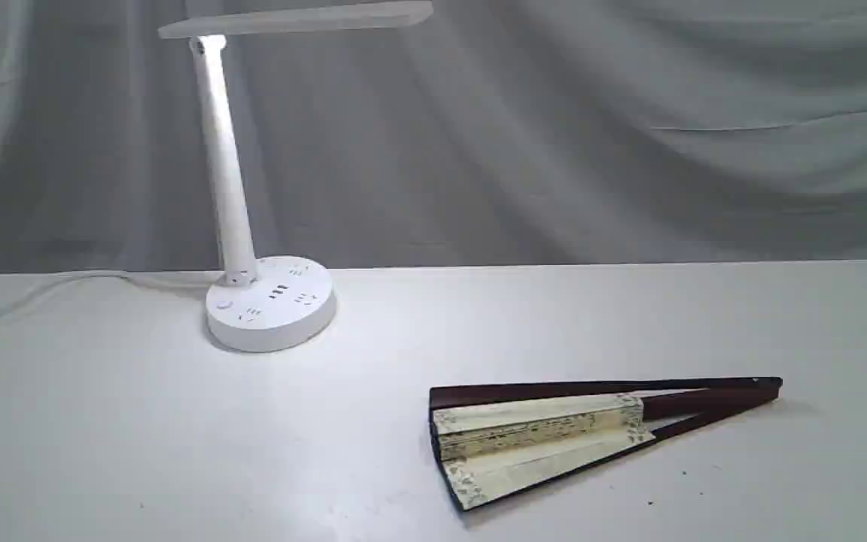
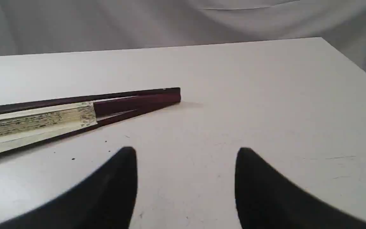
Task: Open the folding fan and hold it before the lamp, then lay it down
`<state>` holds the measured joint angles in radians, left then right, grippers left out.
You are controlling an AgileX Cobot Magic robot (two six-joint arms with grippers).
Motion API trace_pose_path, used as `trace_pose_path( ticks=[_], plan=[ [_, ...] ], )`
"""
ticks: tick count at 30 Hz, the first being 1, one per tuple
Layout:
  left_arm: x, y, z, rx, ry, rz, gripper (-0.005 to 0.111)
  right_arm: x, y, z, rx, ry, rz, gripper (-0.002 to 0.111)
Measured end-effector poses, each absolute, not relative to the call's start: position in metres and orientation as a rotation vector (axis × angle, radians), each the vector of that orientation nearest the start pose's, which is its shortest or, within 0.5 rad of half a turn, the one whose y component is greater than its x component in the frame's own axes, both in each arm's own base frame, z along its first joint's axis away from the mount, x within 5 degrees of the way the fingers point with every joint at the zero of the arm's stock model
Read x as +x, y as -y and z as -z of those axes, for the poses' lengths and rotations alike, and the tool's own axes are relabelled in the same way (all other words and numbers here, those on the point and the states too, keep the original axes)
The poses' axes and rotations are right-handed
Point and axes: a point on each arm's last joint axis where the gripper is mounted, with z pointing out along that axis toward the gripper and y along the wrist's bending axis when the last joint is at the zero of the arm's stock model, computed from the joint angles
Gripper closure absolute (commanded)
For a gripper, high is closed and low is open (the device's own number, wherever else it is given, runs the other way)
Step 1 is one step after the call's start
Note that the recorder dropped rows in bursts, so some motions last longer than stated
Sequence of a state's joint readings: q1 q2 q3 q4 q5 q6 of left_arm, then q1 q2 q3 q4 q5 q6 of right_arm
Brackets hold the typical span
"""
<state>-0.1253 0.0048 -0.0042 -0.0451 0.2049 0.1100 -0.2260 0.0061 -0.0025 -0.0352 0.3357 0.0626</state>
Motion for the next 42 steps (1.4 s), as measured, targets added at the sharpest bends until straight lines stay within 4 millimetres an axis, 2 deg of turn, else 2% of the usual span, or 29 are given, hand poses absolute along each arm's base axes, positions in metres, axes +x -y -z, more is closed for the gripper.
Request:
trace_pose_path(
  ticks=[16, 22, 27, 35, 42],
  plan=[
    [0.056, 0.007, -0.199, 0.168, -1.648, 0.042, 0.020, 0.054, 0.013, -0.191, 0.228, -1.729, 0.152, 0.060],
    [0.056, 0.007, -0.209, 0.049, -1.545, 0.151, 0.020, 0.055, 0.013, -0.207, 0.200, -1.551, 0.158, 0.060],
    [0.056, 0.007, -0.217, -0.022, -1.466, 0.228, 0.020, 0.055, 0.013, -0.214, 0.222, -1.502, 0.126, 0.060],
    [0.042, 0.006, -0.267, -0.032, -1.436, 0.248, 0.020, 0.043, 0.010, -0.263, 0.226, -1.396, 0.103, 0.060],
    [0.025, 0.004, -0.299, -0.039, -1.475, 0.257, 0.020, 0.033, 0.007, -0.290, 0.220, -1.358, 0.098, 0.060]
  ],
)
